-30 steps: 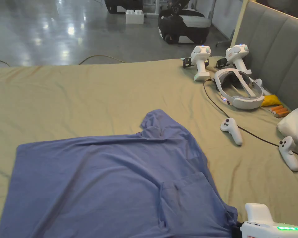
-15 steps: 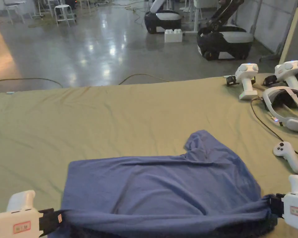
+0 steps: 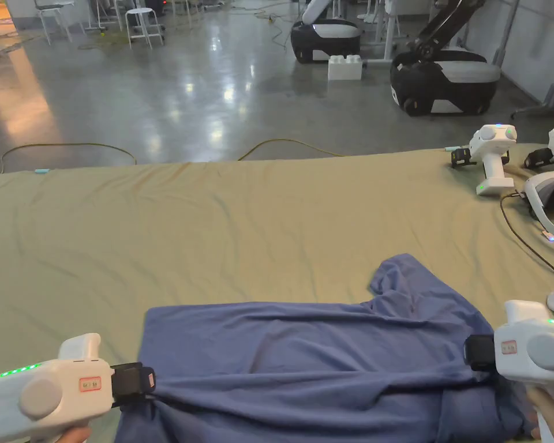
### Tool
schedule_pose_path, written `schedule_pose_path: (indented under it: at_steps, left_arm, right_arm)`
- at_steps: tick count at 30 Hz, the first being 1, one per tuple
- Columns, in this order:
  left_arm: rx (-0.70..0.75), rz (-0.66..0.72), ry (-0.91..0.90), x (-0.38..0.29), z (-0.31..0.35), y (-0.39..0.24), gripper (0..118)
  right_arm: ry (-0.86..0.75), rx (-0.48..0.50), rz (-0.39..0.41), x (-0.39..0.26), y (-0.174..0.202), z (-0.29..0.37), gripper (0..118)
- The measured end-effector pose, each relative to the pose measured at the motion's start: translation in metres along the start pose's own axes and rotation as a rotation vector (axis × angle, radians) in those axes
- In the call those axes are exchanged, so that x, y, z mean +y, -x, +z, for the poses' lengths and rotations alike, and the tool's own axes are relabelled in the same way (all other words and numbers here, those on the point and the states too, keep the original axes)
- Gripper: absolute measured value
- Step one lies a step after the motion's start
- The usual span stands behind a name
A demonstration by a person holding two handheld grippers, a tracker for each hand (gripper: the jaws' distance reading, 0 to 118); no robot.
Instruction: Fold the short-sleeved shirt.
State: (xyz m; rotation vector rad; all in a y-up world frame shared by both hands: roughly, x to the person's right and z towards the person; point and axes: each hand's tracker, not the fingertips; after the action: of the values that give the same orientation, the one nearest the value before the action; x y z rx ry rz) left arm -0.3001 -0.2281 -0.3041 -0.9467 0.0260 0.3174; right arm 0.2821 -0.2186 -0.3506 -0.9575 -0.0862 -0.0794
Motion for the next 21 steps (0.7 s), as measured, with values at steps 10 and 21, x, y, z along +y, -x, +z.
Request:
schedule_pose_path:
  at_steps: [10, 21]
  left_arm:
    - [-0.07, -0.215, -0.665, -0.049, 0.239, -0.038, 86]
    - [0.123, -0.392, -0.939, -0.14, 0.37, -0.105, 20]
  right_arm:
    - [-0.507, 0.179, 0.063, -0.056, 0.018, 0.201, 84]
    - [-0.858, 0.168, 0.209, -0.14, 0.053, 0.356, 46]
